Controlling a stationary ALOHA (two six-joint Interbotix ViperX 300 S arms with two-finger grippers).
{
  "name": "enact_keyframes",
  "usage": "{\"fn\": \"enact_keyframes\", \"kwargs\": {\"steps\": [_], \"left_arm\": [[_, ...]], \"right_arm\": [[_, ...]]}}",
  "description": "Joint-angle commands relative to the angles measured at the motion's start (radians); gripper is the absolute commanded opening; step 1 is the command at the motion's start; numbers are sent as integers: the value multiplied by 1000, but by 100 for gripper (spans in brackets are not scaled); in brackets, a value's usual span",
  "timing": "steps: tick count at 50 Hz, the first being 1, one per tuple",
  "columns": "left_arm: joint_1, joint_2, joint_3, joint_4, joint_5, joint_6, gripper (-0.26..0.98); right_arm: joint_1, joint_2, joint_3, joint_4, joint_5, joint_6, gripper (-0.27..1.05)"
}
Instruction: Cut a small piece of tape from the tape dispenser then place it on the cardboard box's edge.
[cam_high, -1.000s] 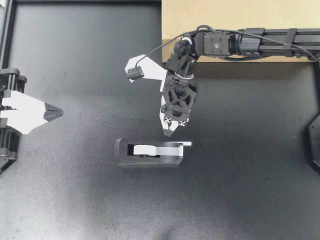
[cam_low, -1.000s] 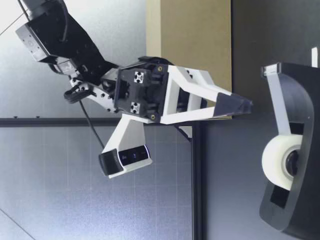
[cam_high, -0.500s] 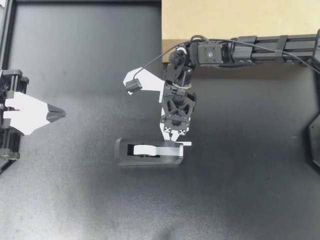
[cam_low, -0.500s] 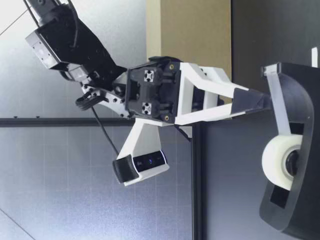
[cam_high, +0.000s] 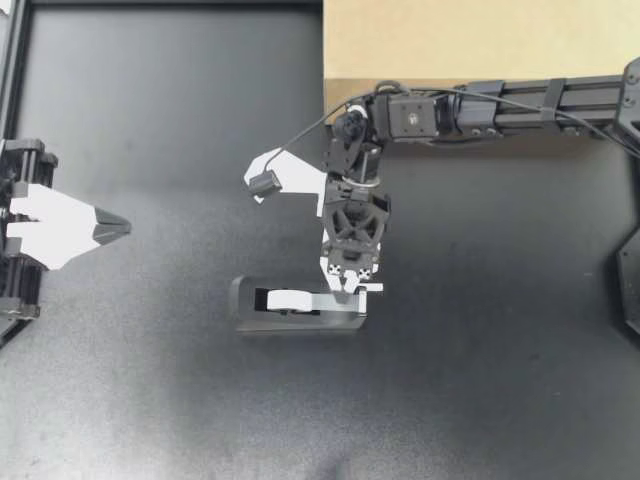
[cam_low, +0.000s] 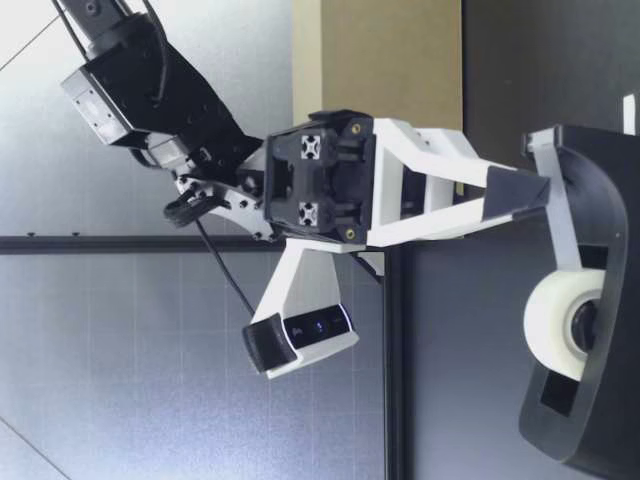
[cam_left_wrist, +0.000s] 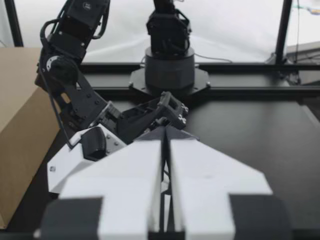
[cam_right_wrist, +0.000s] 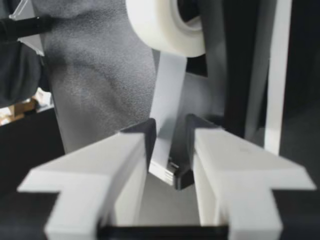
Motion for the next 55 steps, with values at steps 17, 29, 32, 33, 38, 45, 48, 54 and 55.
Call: {"fn": "enact_keyframes", "kwargs": {"steps": [17, 29, 32, 33, 38, 45, 48, 54, 55], "left_arm": [[2, 6, -11, -2, -9, 0, -10], [2, 8, -9, 0, -9, -3, -10], [2, 6, -8, 0, -9, -3, -10], [2, 6, -6, 0, -9, -3, -10], [2, 6, -6, 0, -9, -3, -10], [2, 6, -8, -2, -9, -3, -10], [2, 6, -6, 0, -9, -3, -10], [2, 6, -8, 0, -9, -3, -10], [2, 6, -8, 0, -9, -3, -10]], "right_arm": [[12, -34, -38, -2, 5, 3, 18], [12, -40, -41, -5, 2, 5, -2], [12, -41, -41, -5, 0, 3, -5], [12, -43, -43, -5, 2, 5, -6], [14, -54, -43, -2, -2, 5, -8], [14, -74, -46, 3, -5, 12, -8], [14, -80, -46, 3, -5, 23, -8], [12, -92, -32, -8, -2, 26, -9], [12, -95, -29, -12, -2, 26, -9]]}}
